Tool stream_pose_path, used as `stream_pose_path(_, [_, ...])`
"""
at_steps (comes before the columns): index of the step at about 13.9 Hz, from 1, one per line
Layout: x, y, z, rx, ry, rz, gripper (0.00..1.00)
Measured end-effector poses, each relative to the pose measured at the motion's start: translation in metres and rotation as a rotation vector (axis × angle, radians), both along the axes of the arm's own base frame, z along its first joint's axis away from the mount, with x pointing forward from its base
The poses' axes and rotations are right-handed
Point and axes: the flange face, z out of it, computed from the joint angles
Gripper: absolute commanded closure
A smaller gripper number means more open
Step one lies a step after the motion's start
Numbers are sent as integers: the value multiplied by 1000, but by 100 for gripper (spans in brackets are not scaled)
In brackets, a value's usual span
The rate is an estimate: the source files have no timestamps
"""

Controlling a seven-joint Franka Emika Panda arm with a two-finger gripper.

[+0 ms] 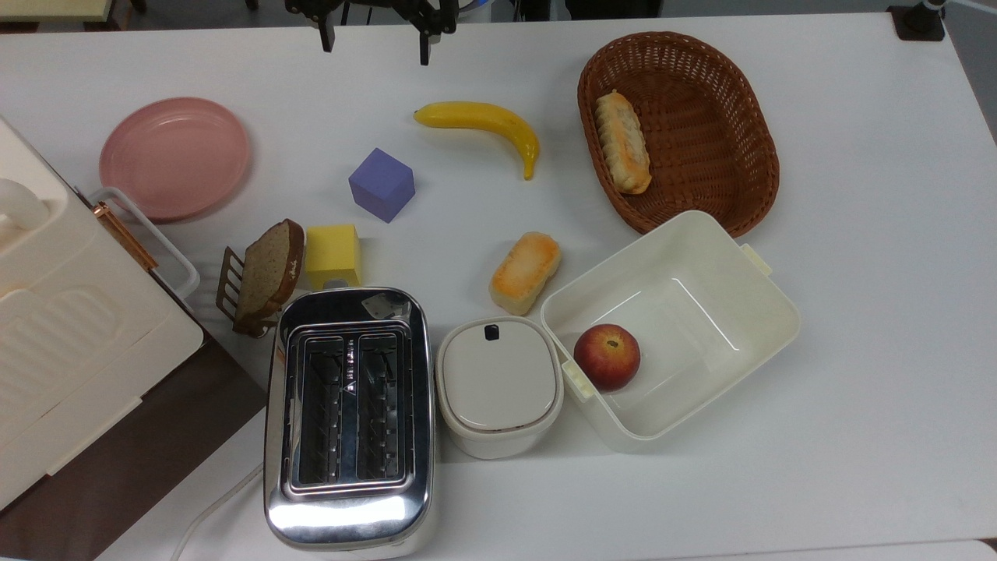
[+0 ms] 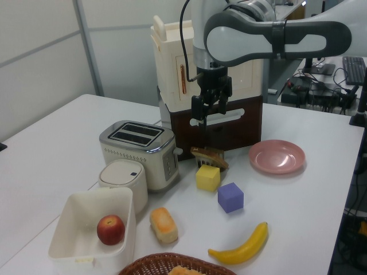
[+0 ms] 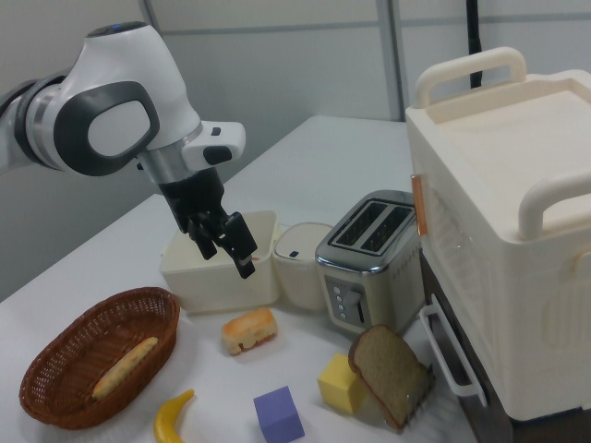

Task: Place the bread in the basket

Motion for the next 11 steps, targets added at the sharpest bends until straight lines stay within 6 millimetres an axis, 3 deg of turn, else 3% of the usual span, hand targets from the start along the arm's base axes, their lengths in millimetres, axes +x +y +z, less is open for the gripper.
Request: stream_pose_path(11, [-8, -3, -4, 0, 71, -10, 0])
